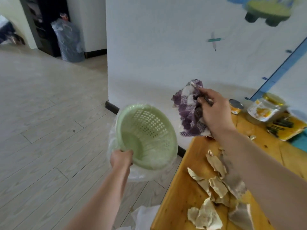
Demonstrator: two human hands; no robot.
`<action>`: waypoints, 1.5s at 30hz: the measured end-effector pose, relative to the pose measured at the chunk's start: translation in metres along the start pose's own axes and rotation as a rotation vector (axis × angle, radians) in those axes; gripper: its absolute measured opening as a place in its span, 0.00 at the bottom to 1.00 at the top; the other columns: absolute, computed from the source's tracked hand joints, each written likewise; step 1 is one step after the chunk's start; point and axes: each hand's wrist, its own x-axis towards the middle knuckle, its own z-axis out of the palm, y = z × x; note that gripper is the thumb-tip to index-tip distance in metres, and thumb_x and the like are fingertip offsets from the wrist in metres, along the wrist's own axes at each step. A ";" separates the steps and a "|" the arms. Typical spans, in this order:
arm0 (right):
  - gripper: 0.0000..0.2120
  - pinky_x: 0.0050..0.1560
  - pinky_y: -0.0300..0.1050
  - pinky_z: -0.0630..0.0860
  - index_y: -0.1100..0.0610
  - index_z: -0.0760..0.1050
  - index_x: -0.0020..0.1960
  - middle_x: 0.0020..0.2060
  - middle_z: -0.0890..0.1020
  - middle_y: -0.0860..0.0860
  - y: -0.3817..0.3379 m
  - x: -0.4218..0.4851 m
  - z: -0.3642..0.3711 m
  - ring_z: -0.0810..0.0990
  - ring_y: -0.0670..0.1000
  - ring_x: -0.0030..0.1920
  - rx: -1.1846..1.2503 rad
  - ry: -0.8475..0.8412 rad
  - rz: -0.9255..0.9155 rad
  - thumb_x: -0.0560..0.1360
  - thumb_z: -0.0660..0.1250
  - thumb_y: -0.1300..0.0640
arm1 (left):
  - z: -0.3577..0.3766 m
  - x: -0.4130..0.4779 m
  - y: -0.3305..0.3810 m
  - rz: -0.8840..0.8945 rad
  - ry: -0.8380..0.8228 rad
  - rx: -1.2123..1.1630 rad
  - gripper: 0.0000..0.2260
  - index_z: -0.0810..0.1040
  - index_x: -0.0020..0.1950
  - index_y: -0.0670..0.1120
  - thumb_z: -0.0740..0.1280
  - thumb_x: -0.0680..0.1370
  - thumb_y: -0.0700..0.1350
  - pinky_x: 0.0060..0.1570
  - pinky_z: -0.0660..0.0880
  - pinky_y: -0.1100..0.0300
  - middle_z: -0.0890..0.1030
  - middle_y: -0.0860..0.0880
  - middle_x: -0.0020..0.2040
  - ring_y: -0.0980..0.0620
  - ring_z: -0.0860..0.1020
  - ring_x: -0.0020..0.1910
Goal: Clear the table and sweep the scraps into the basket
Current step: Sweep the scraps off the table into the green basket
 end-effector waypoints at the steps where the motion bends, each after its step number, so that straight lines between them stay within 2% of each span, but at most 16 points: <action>1: 0.15 0.61 0.44 0.71 0.51 0.75 0.62 0.57 0.78 0.51 0.004 0.002 -0.010 0.75 0.50 0.58 0.009 0.032 0.017 0.77 0.61 0.63 | 0.005 -0.005 0.006 0.013 -0.007 0.004 0.07 0.71 0.34 0.42 0.67 0.72 0.37 0.43 0.79 0.51 0.74 0.46 0.33 0.44 0.77 0.37; 4: 0.15 0.63 0.46 0.70 0.52 0.75 0.62 0.58 0.78 0.51 0.019 0.011 -0.049 0.75 0.50 0.60 0.020 0.149 0.050 0.77 0.61 0.62 | 0.026 -0.020 0.020 0.035 -0.034 -0.044 0.09 0.69 0.33 0.44 0.66 0.72 0.36 0.46 0.79 0.48 0.74 0.45 0.35 0.45 0.75 0.34; 8: 0.16 0.60 0.40 0.66 0.55 0.74 0.63 0.58 0.76 0.52 0.046 0.019 -0.103 0.73 0.50 0.60 -0.119 0.268 0.038 0.77 0.60 0.64 | 0.047 -0.030 0.029 0.052 -0.063 -0.069 0.09 0.70 0.34 0.44 0.65 0.73 0.38 0.42 0.78 0.51 0.75 0.44 0.38 0.45 0.77 0.36; 12: 0.18 0.65 0.48 0.66 0.54 0.74 0.63 0.61 0.75 0.55 0.098 0.022 -0.148 0.73 0.56 0.62 -0.246 0.281 0.078 0.76 0.60 0.66 | 0.061 -0.033 0.033 0.075 -0.086 -0.059 0.08 0.72 0.34 0.45 0.66 0.73 0.38 0.45 0.79 0.48 0.77 0.42 0.40 0.42 0.78 0.40; 15: 0.20 0.64 0.54 0.67 0.53 0.73 0.64 0.62 0.76 0.58 0.144 0.022 -0.171 0.72 0.60 0.61 -0.357 0.276 0.193 0.75 0.60 0.66 | 0.066 -0.036 0.035 0.072 -0.113 -0.079 0.07 0.72 0.35 0.43 0.65 0.72 0.37 0.48 0.79 0.43 0.78 0.40 0.42 0.40 0.78 0.43; 18: 0.20 0.57 0.54 0.70 0.53 0.71 0.66 0.61 0.77 0.58 0.183 0.017 -0.180 0.74 0.62 0.59 -0.446 0.220 0.340 0.76 0.60 0.65 | 0.068 -0.038 0.038 0.066 -0.113 -0.098 0.07 0.71 0.36 0.43 0.65 0.73 0.36 0.49 0.78 0.43 0.77 0.41 0.41 0.40 0.78 0.42; 21: 0.19 0.51 0.52 0.71 0.52 0.70 0.67 0.61 0.76 0.60 0.213 0.011 -0.174 0.74 0.63 0.57 -0.525 0.107 0.425 0.77 0.59 0.62 | 0.065 -0.038 0.041 0.091 -0.126 -0.091 0.06 0.72 0.37 0.43 0.64 0.73 0.36 0.44 0.79 0.48 0.77 0.42 0.42 0.43 0.78 0.39; 24: 0.22 0.53 0.52 0.72 0.48 0.65 0.70 0.65 0.72 0.59 0.229 0.010 -0.164 0.73 0.62 0.60 -0.668 -0.029 0.456 0.77 0.61 0.54 | 0.063 -0.036 0.045 0.112 -0.148 -0.092 0.04 0.73 0.39 0.42 0.65 0.73 0.36 0.39 0.78 0.51 0.78 0.41 0.44 0.42 0.79 0.41; 28: 0.24 0.59 0.51 0.69 0.46 0.66 0.70 0.65 0.70 0.56 0.230 0.015 -0.152 0.70 0.60 0.63 -0.705 -0.154 0.360 0.75 0.65 0.55 | 0.063 -0.035 0.050 0.137 -0.176 -0.072 0.04 0.72 0.39 0.42 0.65 0.73 0.36 0.43 0.78 0.49 0.78 0.39 0.46 0.40 0.79 0.44; 32: 0.24 0.60 0.49 0.67 0.47 0.67 0.69 0.63 0.71 0.55 0.225 0.028 -0.137 0.70 0.57 0.62 -0.642 -0.240 0.242 0.74 0.66 0.57 | 0.062 -0.036 0.054 0.162 -0.190 -0.038 0.03 0.73 0.40 0.41 0.65 0.72 0.36 0.43 0.79 0.47 0.78 0.39 0.44 0.40 0.79 0.42; 33: 0.24 0.61 0.49 0.67 0.47 0.66 0.69 0.63 0.71 0.56 0.222 0.033 -0.131 0.70 0.57 0.62 -0.636 -0.278 0.225 0.74 0.66 0.57 | 0.061 -0.038 0.055 0.165 -0.194 -0.026 0.02 0.74 0.41 0.40 0.65 0.72 0.35 0.41 0.79 0.48 0.78 0.39 0.43 0.41 0.79 0.40; 35: 0.25 0.62 0.48 0.65 0.47 0.65 0.70 0.63 0.69 0.57 0.215 0.044 -0.120 0.69 0.57 0.63 -0.631 -0.371 0.202 0.75 0.65 0.58 | 0.059 -0.042 0.056 0.171 -0.209 0.003 0.02 0.73 0.41 0.39 0.65 0.72 0.34 0.30 0.77 0.56 0.77 0.41 0.39 0.44 0.76 0.32; 37: 0.24 0.63 0.47 0.64 0.46 0.65 0.70 0.63 0.69 0.56 0.207 0.055 -0.108 0.68 0.57 0.63 -0.620 -0.429 0.178 0.75 0.64 0.59 | 0.057 -0.048 0.059 0.183 -0.229 0.028 0.04 0.72 0.38 0.39 0.64 0.72 0.34 0.18 0.70 0.65 0.75 0.41 0.36 0.47 0.71 0.26; 38: 0.24 0.63 0.47 0.64 0.46 0.65 0.70 0.63 0.69 0.56 0.205 0.059 -0.101 0.69 0.57 0.62 -0.613 -0.445 0.161 0.75 0.64 0.59 | 0.055 -0.050 0.059 0.185 -0.239 0.032 0.05 0.72 0.37 0.39 0.64 0.72 0.33 0.16 0.68 0.67 0.75 0.41 0.36 0.47 0.70 0.25; 42: 0.25 0.65 0.49 0.64 0.46 0.67 0.69 0.63 0.68 0.55 0.199 0.071 -0.085 0.69 0.57 0.62 -0.590 -0.488 0.092 0.75 0.63 0.63 | 0.050 -0.053 0.060 0.162 -0.258 0.028 0.04 0.72 0.38 0.37 0.65 0.72 0.32 0.14 0.67 0.66 0.74 0.41 0.34 0.46 0.71 0.25; 45: 0.25 0.64 0.49 0.64 0.46 0.69 0.68 0.63 0.69 0.54 0.197 0.076 -0.078 0.69 0.57 0.62 -0.560 -0.501 0.054 0.75 0.62 0.65 | 0.049 -0.058 0.059 0.143 -0.302 0.047 0.02 0.72 0.41 0.35 0.64 0.72 0.32 0.14 0.63 0.67 0.72 0.41 0.32 0.52 0.68 0.16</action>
